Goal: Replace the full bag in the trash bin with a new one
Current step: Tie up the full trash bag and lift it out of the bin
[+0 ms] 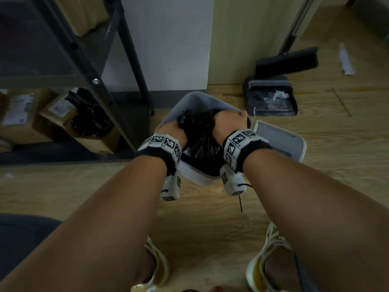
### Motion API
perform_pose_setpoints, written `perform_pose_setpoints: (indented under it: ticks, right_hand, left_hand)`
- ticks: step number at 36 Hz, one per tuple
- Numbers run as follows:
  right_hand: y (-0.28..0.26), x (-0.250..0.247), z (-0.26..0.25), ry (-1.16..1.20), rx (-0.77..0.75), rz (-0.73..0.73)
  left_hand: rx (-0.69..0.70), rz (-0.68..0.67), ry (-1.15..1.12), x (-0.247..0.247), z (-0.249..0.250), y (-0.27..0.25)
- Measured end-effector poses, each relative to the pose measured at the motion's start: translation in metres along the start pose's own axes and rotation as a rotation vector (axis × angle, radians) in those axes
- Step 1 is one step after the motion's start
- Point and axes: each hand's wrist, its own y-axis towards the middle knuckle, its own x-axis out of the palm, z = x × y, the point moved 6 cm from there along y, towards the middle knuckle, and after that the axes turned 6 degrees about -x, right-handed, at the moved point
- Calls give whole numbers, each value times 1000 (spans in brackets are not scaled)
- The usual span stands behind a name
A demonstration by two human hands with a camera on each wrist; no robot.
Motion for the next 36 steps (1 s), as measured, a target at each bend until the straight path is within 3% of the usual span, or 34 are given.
perform_pose_setpoints:
  ticks: [5,9,11,14,18,23,36]
  right_hand:
    - [-6,-12,1,67,17,91]
    - [-12,-31,2,147,30,230]
    - [-11,-40,3,168,21,288]
    - [-11,-55,4,200,6,340]
    - [-23,-79,11,307,29,412]
    - [-36,-115,20,441,32,485]
    - [-55,-206,66,573,194,775]
  left_hand:
    - [-38,26,11,-20,0,-9]
    - [-55,84,-121,-45,2,-13]
    - [-18,157,-183,-59,6,-16]
    - [-73,247,-191,-80,6,-26]
    - [70,377,-296,-103,20,-34]
    - [129,520,-222,-137,37,-50]
    - [93,500,-496,-189,69,-59]
